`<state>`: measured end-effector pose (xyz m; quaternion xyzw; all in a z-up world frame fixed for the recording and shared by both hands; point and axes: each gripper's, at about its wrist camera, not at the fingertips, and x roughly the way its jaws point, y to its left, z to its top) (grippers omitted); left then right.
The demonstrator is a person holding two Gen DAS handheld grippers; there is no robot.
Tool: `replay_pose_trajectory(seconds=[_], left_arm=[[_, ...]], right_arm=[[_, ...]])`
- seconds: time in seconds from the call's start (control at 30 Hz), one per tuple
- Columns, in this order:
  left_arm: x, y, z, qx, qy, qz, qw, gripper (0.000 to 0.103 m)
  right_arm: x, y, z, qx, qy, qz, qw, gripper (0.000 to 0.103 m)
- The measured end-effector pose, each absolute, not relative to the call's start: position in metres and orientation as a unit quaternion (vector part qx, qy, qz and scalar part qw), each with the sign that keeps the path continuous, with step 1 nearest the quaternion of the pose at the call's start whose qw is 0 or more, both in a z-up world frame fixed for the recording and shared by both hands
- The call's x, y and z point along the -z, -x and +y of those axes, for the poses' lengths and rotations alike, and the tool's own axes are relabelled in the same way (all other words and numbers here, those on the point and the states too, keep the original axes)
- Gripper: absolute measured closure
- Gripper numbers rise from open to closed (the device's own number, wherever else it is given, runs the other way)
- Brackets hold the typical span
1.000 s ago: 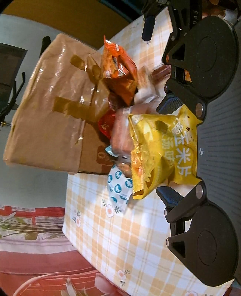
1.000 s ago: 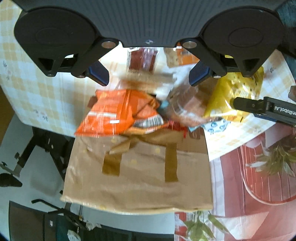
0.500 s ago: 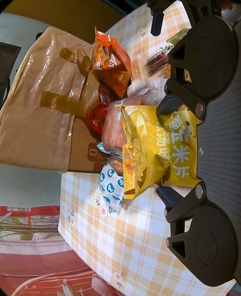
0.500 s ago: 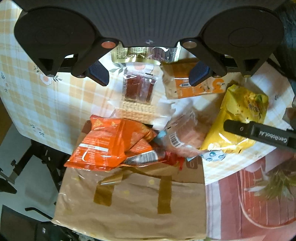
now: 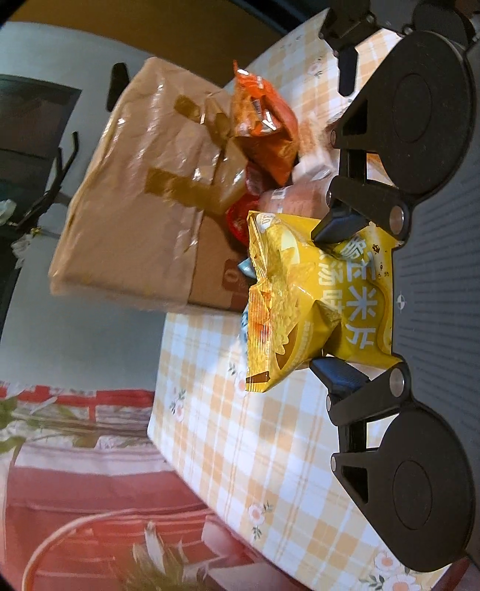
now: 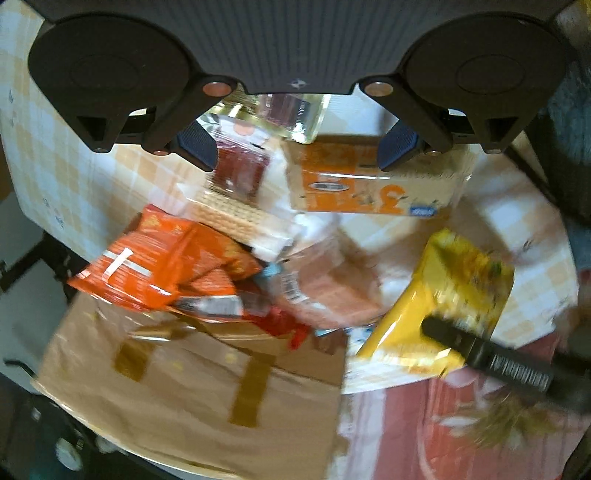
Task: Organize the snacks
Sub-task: 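Grasp the orange-and-white biscuit bar with the right tool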
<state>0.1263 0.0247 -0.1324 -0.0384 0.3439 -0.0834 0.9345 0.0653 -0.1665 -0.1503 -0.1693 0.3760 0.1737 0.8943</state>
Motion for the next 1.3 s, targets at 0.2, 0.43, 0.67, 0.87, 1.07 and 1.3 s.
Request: replay_pose_trajectory(seconds=[0.2,0.43,0.67,0.87,1.07,1.3], left_arm=[[0.126,-0.121,0.034,0.074,0.047,0.329,0.940,0.033],[0.124,-0.116,0.043,0.066,0.054,0.320,0.944,0.033],[0.126,-0.114,0.044,0.071,0.053,0.320,0.943,0.033],[0.131,-0.115,0.039,0.076,0.048,0.329,0.940,0.033],[0.134,-0.114,0.039,0.080,0.043,0.334,0.938,0.033],[0.135,-0.112,0.037,0.084,0.038,0.338,0.937,0.033]], right_arm=[[0.156,-0.077,-0.141,-0.225,0.229,0.364,0.874,0.008],[0.165,-0.103,-0.119,-0.275,0.248,0.368,0.853,0.008],[0.171,-0.130,-0.141,-0.248,0.121,0.416,0.866,0.020],[0.168,-0.118,-0.159,-0.224,0.069,0.413,0.880,0.043],[0.163,-0.102,-0.156,-0.212,0.081,0.407,0.884,0.042],[0.156,-0.092,-0.164,-0.209,0.079,0.393,0.892,0.042]])
